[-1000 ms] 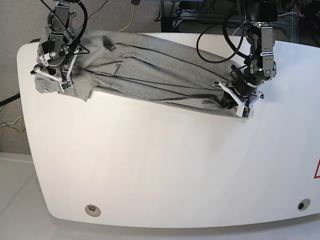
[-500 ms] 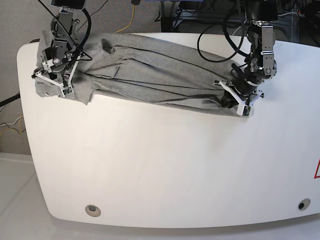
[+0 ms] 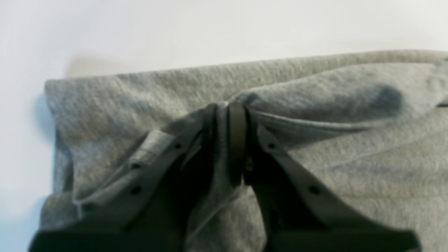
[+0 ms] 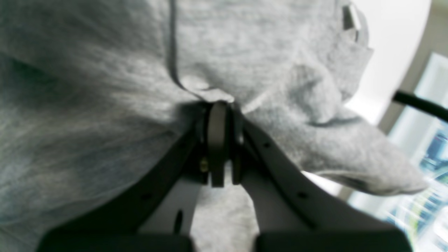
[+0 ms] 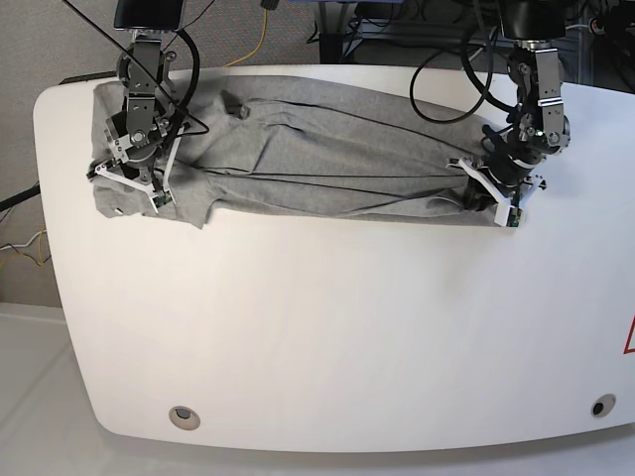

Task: Fold the T-shirt properly
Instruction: 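Pull both held ends apart to straighten the rolled shirt, then lower the shirt ends with both grippers and flatten the roll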

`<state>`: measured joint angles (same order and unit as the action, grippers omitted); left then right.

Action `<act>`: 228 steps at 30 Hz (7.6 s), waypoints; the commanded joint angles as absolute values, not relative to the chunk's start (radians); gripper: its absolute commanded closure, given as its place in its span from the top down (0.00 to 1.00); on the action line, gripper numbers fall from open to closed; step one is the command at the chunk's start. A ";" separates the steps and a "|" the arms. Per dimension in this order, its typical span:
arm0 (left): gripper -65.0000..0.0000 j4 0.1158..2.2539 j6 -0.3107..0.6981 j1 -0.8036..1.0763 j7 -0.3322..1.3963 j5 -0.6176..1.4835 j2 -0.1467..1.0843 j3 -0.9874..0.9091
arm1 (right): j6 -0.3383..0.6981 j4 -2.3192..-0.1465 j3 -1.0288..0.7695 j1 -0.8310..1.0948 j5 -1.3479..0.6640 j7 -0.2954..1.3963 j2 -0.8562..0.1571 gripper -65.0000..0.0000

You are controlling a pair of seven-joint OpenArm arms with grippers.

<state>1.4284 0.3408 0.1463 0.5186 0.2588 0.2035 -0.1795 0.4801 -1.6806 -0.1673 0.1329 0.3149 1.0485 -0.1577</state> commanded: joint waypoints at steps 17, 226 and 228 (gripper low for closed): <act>0.05 1.402 0.297 0.168 0.659 0.159 0.240 -0.189 | 0.479 -1.649 -0.116 0.093 0.188 1.049 -0.134 0.00; 0.57 1.750 0.297 0.067 0.839 0.159 0.254 -0.257 | 0.565 -1.876 -0.223 -0.039 0.188 0.997 -0.122 0.64; 0.57 1.750 0.297 0.065 0.837 0.159 0.257 -0.266 | 0.565 -1.865 -0.223 -0.050 0.189 0.995 -0.122 0.64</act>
